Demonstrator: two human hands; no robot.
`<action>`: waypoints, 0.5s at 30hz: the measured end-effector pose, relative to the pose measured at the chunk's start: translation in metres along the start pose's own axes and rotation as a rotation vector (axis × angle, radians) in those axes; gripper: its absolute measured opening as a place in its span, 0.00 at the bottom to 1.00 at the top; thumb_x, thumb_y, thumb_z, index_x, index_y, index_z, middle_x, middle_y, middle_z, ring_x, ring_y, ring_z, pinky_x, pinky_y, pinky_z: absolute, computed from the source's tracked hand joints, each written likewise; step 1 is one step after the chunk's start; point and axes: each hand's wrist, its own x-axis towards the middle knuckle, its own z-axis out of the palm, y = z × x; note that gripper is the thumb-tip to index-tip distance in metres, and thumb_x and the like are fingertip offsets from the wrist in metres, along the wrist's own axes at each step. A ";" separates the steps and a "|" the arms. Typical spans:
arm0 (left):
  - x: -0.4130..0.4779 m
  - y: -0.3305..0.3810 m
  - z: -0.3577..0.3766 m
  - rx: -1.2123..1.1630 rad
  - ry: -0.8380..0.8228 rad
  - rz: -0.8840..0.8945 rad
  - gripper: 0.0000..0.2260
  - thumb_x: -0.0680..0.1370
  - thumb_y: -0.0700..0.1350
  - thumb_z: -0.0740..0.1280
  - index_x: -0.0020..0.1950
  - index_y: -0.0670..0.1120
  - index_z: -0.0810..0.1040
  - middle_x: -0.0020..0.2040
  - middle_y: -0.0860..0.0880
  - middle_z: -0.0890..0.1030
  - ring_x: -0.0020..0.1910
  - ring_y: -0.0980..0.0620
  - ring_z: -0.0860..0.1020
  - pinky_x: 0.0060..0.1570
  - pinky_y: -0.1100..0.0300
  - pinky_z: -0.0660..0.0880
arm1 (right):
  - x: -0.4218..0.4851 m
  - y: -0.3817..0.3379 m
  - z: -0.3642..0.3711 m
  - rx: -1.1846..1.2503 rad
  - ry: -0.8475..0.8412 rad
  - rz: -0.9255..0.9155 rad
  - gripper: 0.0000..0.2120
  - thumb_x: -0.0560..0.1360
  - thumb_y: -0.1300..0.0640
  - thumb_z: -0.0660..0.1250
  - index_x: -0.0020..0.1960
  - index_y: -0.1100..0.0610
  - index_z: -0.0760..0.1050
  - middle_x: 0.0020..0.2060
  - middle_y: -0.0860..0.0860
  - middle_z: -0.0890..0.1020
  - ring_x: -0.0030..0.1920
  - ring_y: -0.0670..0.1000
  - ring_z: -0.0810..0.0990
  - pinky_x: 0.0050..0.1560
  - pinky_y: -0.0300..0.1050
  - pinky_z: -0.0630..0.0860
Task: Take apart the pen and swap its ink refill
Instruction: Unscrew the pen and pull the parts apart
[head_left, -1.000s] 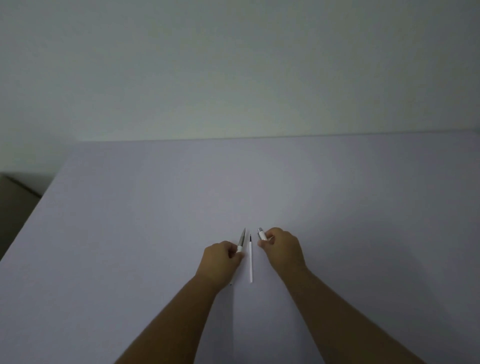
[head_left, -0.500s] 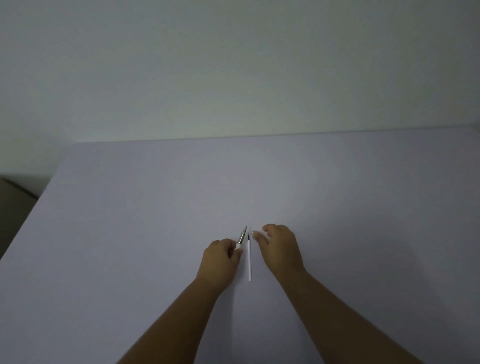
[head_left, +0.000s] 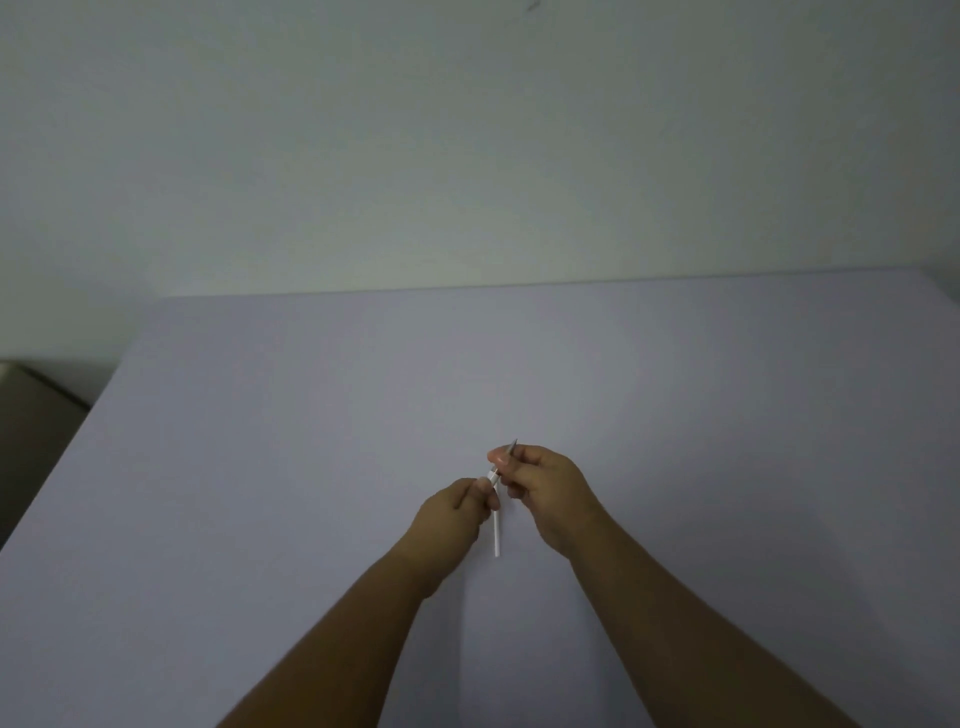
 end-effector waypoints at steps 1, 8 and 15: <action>-0.001 0.001 -0.001 -0.014 -0.003 -0.007 0.17 0.83 0.51 0.51 0.39 0.52 0.75 0.36 0.53 0.74 0.34 0.56 0.70 0.43 0.59 0.69 | -0.001 -0.001 -0.001 0.006 -0.035 0.000 0.07 0.77 0.61 0.65 0.45 0.55 0.82 0.37 0.49 0.81 0.40 0.47 0.76 0.44 0.39 0.73; -0.009 0.000 -0.005 0.068 0.029 0.047 0.17 0.82 0.51 0.52 0.41 0.51 0.76 0.36 0.52 0.74 0.34 0.55 0.70 0.42 0.60 0.69 | -0.005 -0.008 -0.005 -0.104 -0.028 0.024 0.06 0.74 0.57 0.69 0.39 0.56 0.80 0.34 0.51 0.78 0.36 0.48 0.74 0.40 0.40 0.73; -0.021 -0.002 -0.007 0.127 0.047 0.066 0.16 0.82 0.52 0.53 0.43 0.49 0.76 0.38 0.49 0.74 0.35 0.53 0.70 0.38 0.61 0.68 | -0.011 -0.010 -0.002 -0.139 -0.012 0.054 0.07 0.73 0.55 0.71 0.37 0.56 0.79 0.35 0.52 0.79 0.37 0.49 0.74 0.42 0.42 0.74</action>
